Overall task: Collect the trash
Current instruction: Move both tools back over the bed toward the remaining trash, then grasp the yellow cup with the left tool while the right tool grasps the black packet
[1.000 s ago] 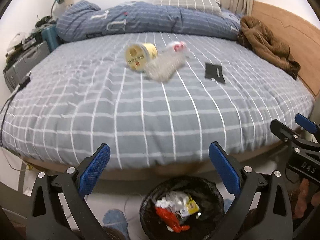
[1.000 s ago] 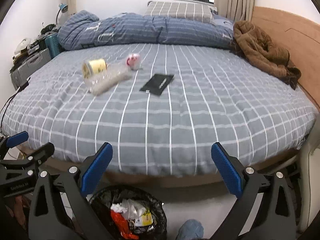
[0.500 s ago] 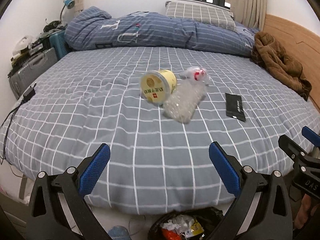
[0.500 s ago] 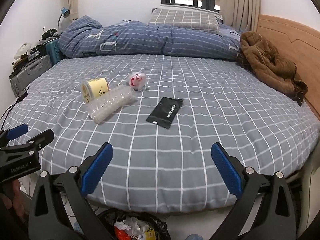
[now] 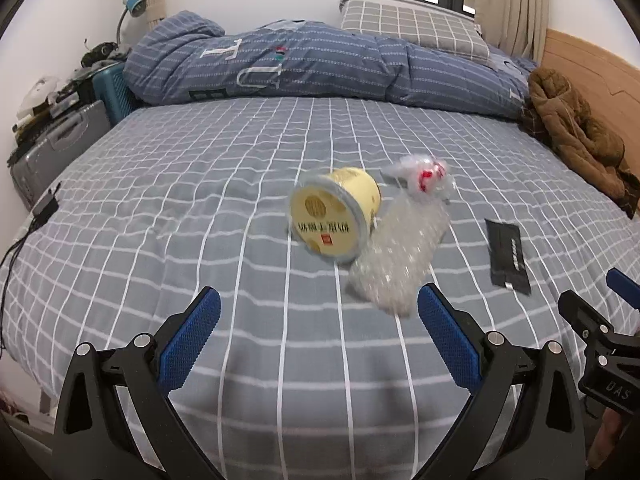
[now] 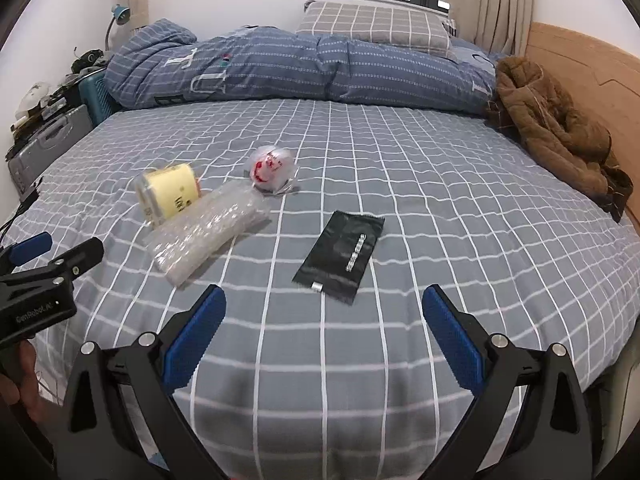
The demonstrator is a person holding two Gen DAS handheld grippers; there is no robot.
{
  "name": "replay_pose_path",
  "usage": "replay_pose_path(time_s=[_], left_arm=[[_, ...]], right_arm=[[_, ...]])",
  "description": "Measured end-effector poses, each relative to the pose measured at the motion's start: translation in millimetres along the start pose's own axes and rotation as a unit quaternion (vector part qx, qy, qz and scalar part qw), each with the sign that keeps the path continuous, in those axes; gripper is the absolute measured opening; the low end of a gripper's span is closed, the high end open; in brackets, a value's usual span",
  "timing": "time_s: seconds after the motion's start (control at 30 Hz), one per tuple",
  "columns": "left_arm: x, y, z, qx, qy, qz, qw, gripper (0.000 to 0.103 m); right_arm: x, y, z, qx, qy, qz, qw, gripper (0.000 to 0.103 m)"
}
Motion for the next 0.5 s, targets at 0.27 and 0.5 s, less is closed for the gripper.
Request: replay_pose_path(time_s=[0.27, 0.5], left_arm=[[-28, -3, 44, 0.001, 0.007, -0.001, 1.0000, 0.097], [-46, -2, 83, 0.011, 0.020, 0.003, 0.9997, 0.097]], right_arm=[[-23, -8, 46, 0.003, 0.024, 0.010, 1.000, 0.095], [-29, -21, 84, 0.006, 0.056, 0.023, 0.998, 0.092]])
Point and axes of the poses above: each gripper's, at about its wrist camera, not at the fingertips, and z roughly the way its jaws point, y to its left, x to its underside, the point moved 4 cm from there along z, roughly the way its jaws point, and after that the axes turned 3 degrees about -z, right-handed, at the moved point
